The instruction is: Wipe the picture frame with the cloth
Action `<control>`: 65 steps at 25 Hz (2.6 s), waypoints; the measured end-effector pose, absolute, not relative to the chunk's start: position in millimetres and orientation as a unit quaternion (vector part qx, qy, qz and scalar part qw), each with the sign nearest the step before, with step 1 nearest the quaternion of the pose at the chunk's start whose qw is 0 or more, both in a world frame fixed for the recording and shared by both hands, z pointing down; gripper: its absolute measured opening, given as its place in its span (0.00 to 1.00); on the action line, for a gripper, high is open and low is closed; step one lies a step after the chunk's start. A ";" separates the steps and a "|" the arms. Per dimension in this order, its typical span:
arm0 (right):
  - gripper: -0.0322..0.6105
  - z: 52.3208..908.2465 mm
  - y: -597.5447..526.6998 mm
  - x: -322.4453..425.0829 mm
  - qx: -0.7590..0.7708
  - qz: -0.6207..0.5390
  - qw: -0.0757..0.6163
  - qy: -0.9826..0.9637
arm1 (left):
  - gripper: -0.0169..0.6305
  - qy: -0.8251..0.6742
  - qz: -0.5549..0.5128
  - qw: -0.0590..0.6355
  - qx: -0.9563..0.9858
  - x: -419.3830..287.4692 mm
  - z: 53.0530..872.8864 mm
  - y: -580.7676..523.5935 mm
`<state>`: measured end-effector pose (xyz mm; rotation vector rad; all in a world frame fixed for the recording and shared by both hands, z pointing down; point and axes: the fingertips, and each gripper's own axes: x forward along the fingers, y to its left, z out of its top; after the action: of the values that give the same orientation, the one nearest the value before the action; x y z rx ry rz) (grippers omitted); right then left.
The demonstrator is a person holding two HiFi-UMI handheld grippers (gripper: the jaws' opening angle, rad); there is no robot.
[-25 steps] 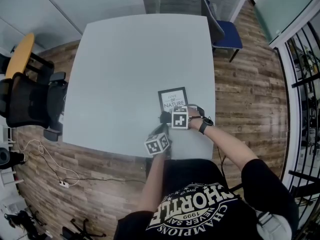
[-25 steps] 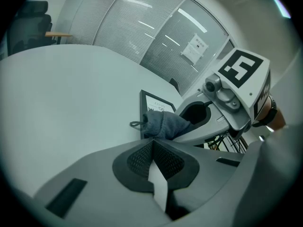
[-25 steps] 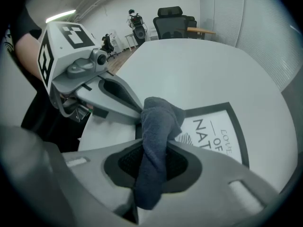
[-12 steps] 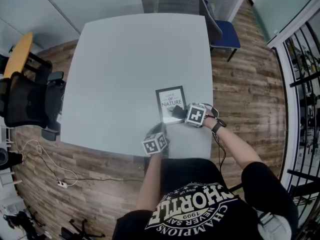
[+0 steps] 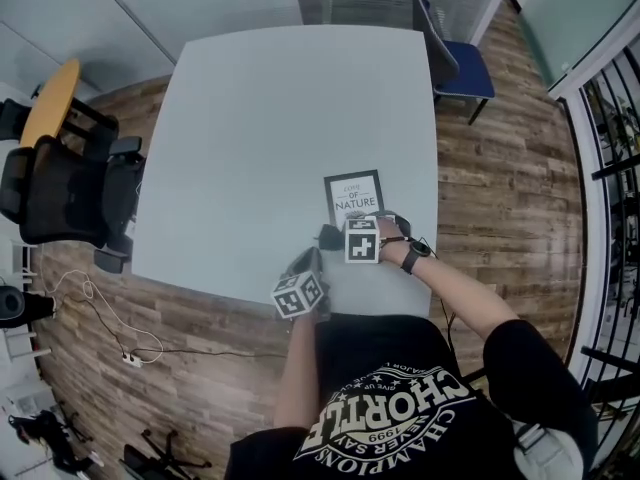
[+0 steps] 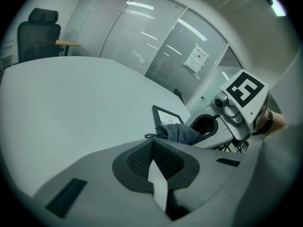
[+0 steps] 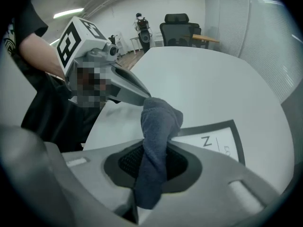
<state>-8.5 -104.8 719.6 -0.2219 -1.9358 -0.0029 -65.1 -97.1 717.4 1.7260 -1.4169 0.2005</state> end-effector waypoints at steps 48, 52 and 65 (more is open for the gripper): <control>0.16 375.9 -218.6 93.2 0.442 0.010 0.080 -0.893 | 0.03 -0.561 0.018 0.098 0.822 -30.8 372.8 -212.7; 0.16 370.7 -216.3 92.7 0.454 0.008 0.086 -0.887 | 0.03 -0.550 0.017 0.118 0.826 -36.0 380.7 -206.8; 0.16 405.2 -206.0 86.1 0.459 0.006 0.096 -0.883 | 0.03 -0.517 0.024 0.110 0.848 -40.0 412.8 -188.0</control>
<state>86.1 -206.0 405.2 1.3612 -2.6157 0.0176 -40.0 -188.0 412.8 2.4926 -1.5207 0.0699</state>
